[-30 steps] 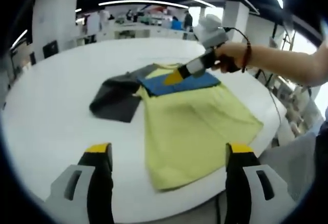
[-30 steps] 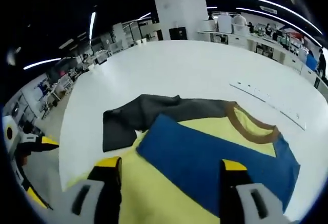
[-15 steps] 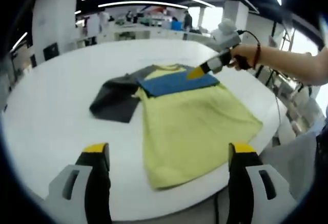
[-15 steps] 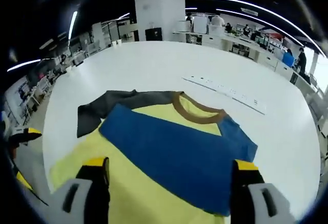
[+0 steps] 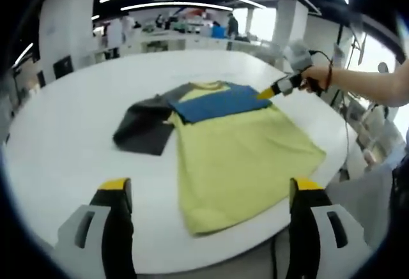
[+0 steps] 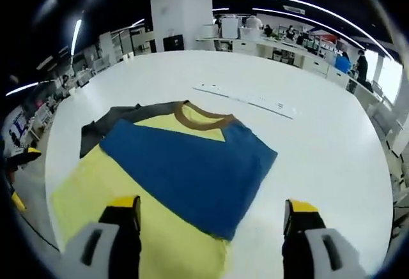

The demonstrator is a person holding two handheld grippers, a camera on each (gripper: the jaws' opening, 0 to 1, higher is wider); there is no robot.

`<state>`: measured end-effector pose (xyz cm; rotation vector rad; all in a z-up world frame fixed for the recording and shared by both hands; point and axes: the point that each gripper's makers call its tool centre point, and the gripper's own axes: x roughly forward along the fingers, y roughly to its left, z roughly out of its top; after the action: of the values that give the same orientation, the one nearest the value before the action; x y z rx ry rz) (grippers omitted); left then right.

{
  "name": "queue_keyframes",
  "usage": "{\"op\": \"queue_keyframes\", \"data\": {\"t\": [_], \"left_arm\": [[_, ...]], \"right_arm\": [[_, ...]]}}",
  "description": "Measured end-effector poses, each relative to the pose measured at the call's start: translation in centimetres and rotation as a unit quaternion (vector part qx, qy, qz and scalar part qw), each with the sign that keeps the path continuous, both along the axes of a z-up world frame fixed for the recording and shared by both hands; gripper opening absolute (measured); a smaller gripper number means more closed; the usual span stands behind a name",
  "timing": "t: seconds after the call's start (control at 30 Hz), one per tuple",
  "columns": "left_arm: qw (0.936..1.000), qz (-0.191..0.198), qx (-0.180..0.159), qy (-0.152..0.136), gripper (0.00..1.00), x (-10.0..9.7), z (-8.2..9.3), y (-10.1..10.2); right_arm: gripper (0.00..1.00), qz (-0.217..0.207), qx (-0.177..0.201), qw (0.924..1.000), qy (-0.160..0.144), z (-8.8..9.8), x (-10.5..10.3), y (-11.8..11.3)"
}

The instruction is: Fold the garment on the visible template until the final outline fits inside the template.

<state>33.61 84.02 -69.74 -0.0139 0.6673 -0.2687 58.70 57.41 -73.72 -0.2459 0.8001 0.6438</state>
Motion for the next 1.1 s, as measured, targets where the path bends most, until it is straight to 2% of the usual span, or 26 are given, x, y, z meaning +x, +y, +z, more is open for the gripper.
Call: {"op": "queue_keyframes", "data": {"t": [0.07, 0.23, 0.33, 0.37, 0.5, 0.63, 0.77, 0.9, 1.0, 1.1], "left_arm": [[1.0, 0.0, -0.003, -0.002, 0.99, 0.0, 0.3, -0.3], [0.9999, -0.003, -0.011, -0.011, 0.99, 0.1, 1.4, -1.0], [0.9998, -0.004, -0.009, -0.016, 0.99, 0.3, 2.2, -1.4], [0.9998, -0.006, -0.01, -0.018, 0.99, 0.3, 2.3, -1.6], [0.9997, -0.007, -0.011, -0.02, 0.99, 0.3, 2.9, -2.0], [0.9998, -0.004, -0.01, -0.019, 0.98, 0.1, 2.9, -1.9], [0.9999, -0.001, -0.01, -0.012, 0.98, -0.1, 2.7, -1.9], [0.9999, 0.003, -0.011, -0.005, 0.96, -0.3, 2.3, -1.7], [0.9999, 0.007, -0.011, 0.0, 0.96, -0.3, 2.0, -1.5], [0.9999, 0.01, -0.013, 0.003, 0.94, -0.4, 1.9, -1.5]], "right_arm": [[0.9, -0.007, -0.002, 1.0, 0.003, -0.3, 0.0, -0.9], [0.77, -0.009, -0.006, 0.9999, 0.008, -0.7, -1.0, -2.1], [0.65, -0.005, -0.009, 0.9999, 0.01, -1.8, -1.2, -2.8], [0.61, -0.006, -0.01, 0.9999, 0.009, -1.5, -1.4, -2.5], [0.43, -0.015, -0.035, 0.9993, 0.004, -2.4, -1.4, -3.5], [0.39, -0.009, -0.041, 0.9991, 0.007, -2.7, -1.7, -3.6], [0.22, -0.015, -0.037, 0.9992, -0.005, -2.7, -1.4, -3.9], [0.19, -0.013, -0.029, 0.9994, -0.01, -2.7, -1.4, -3.5], [0.11, -0.016, -0.014, 0.9997, -0.013, -2.9, -1.2, -2.8], [0.03, -0.021, -0.024, 0.9995, -0.007, -3.8, -1.6, -2.5]]}}
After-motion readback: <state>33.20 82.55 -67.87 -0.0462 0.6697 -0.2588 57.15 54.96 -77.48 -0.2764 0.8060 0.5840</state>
